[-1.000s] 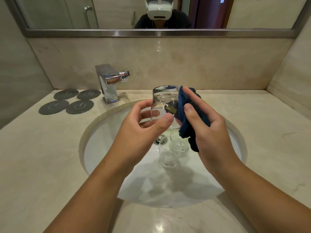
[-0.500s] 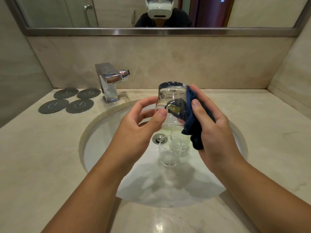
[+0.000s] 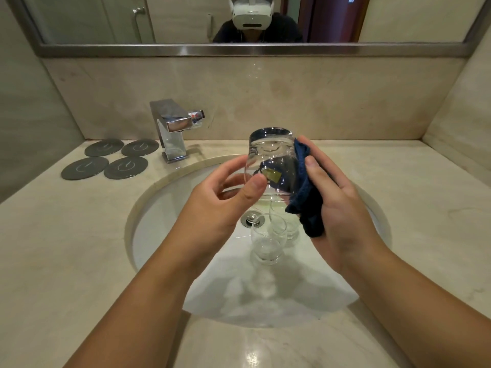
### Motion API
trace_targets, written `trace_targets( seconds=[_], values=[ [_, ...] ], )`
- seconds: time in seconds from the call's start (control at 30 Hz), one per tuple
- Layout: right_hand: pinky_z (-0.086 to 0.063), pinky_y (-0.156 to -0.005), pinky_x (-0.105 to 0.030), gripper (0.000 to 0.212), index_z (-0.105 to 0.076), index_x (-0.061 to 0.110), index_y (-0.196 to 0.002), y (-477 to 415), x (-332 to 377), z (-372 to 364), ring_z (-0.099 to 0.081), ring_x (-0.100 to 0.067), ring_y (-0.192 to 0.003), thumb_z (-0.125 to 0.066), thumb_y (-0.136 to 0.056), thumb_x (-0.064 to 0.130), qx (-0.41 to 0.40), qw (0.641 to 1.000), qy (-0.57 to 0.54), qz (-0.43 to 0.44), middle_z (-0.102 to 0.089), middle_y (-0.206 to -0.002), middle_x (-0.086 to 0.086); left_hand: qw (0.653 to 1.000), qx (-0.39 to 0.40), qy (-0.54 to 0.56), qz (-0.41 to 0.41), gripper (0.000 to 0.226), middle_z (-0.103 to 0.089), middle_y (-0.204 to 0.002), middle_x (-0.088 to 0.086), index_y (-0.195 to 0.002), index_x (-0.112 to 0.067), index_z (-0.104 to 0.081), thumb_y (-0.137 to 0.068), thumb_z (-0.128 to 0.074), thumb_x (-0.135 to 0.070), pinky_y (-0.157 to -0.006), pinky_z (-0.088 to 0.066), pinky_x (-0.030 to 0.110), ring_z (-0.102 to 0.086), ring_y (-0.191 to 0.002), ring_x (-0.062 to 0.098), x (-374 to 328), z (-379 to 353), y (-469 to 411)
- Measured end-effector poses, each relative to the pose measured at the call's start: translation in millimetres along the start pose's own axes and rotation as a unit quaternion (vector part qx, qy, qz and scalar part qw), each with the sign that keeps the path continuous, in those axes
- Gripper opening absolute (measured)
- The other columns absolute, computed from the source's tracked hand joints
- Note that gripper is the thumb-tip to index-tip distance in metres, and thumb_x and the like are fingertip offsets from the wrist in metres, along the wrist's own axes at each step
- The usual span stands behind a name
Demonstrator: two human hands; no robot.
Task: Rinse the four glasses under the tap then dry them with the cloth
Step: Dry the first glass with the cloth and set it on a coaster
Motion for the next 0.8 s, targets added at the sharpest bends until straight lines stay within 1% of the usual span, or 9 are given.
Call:
trace_targets(
  seconds=[0.07,0.17,0.27,0.33,0.4,0.47,0.5,0.6,0.8],
  values=[
    [-0.045,-0.092,-0.045,0.031,-0.072,0.036,-0.133,0.3,1.0,3.6,-0.07,-0.025,-0.112,-0.057,-0.107,0.024,-0.014,1.0,0.022,0.017,-0.078,-0.125,0.003,1.0,-0.028,-0.006,-0.008,0.063,-0.077,-0.125,-0.002,-0.129,-0.046,-0.07,-0.07,-0.085,-0.062,-0.112,-0.053,0.046,-0.075,-0.116,0.014,0.2,5.1,-0.9],
    [-0.05,-0.11,-0.044,0.033,-0.07,0.035,-0.136,3.2,7.6,5.0,-0.068,-0.017,-0.126,-0.06,-0.107,0.022,-0.019,0.994,0.075,0.073,-0.075,-0.132,0.006,1.0,-0.011,0.015,-0.001,0.053,-0.076,-0.125,0.002,-0.124,-0.047,-0.072,-0.073,-0.088,-0.051,-0.113,-0.053,0.048,-0.075,-0.116,0.02,1.7,2.6,1.2],
    [-0.053,-0.08,-0.017,0.034,-0.069,0.04,-0.136,7.0,11.2,0.5,-0.07,0.0,-0.098,-0.061,-0.107,0.024,-0.011,0.986,0.133,0.096,-0.077,-0.122,0.013,1.0,-0.019,0.002,0.005,0.062,-0.074,-0.127,0.003,-0.128,-0.043,-0.068,-0.071,-0.089,-0.05,-0.101,-0.06,0.036,-0.077,-0.11,0.016,2.1,-0.7,3.7],
    [-0.05,-0.069,-0.01,0.034,-0.069,0.041,-0.137,7.6,10.0,-1.8,-0.067,0.001,-0.089,-0.06,-0.107,0.025,-0.005,0.985,0.145,0.09,-0.077,-0.119,0.014,0.999,-0.037,-0.008,0.007,0.063,-0.074,-0.124,0.004,-0.128,-0.041,-0.066,-0.07,-0.09,-0.049,-0.092,-0.063,0.03,-0.078,-0.104,0.014,0.5,0.8,4.6],
    [-0.057,-0.09,-0.03,0.033,-0.069,0.039,-0.137,5.7,6.8,-1.6,-0.072,-0.011,-0.109,-0.059,-0.109,0.026,0.004,0.989,0.123,0.079,-0.076,-0.127,0.009,0.999,-0.035,0.011,0.015,0.062,-0.077,-0.119,0.005,-0.128,-0.038,-0.068,-0.071,-0.091,-0.046,-0.099,-0.062,0.038,-0.079,-0.105,0.019,1.4,2.8,4.2],
    [-0.047,-0.093,-0.046,0.031,-0.07,0.04,-0.135,2.8,3.5,-1.5,-0.073,-0.029,-0.112,-0.057,-0.109,0.029,0.006,0.995,0.085,0.045,-0.077,-0.126,0.004,0.998,-0.017,0.059,0.031,0.057,-0.08,-0.112,0.004,-0.131,-0.029,-0.069,-0.077,-0.089,-0.037,-0.101,-0.061,0.037,-0.078,-0.107,0.021,3.4,2.7,3.7],
    [-0.044,-0.09,-0.048,0.031,-0.071,0.039,-0.134,1.3,1.1,-1.6,-0.073,-0.029,-0.11,-0.055,-0.109,0.028,0.007,0.998,0.054,0.022,-0.078,-0.124,0.003,0.995,-0.004,0.088,0.04,0.055,-0.08,-0.109,0.003,-0.132,-0.025,-0.069,-0.079,-0.085,-0.033,-0.099,-0.061,0.033,-0.078,-0.107,0.021,4.0,1.1,3.1],
    [-0.05,-0.108,-0.047,0.033,-0.07,0.028,-0.136,0.3,-3.2,-3.5,-0.073,-0.021,-0.118,-0.053,-0.109,0.022,0.013,0.999,-0.031,-0.027,-0.077,-0.127,0.0,0.991,0.019,0.12,0.058,0.06,-0.081,-0.109,0.0,-0.133,-0.024,-0.069,-0.077,-0.083,-0.04,-0.096,-0.061,0.028,-0.077,-0.11,0.019,2.9,-4.2,3.8],
    [-0.049,-0.115,-0.052,0.031,-0.073,0.032,-0.132,1.4,3.4,6.3,-0.072,-0.022,-0.121,-0.06,-0.107,0.021,-0.034,0.999,0.028,0.024,-0.077,-0.126,0.004,0.999,-0.05,0.015,0.001,0.047,-0.08,-0.118,0.001,-0.124,-0.041,-0.07,-0.082,-0.088,-0.054,-0.103,-0.06,0.037,-0.078,-0.109,0.017,-1.6,2.1,3.6]
  ],
)
Point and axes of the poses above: each hand's wrist, its own y-axis away from the middle knuckle, its own z-axis out of the back of the hand, x = y × z, the point moved 7 cm from there along -y, towards the middle knuckle
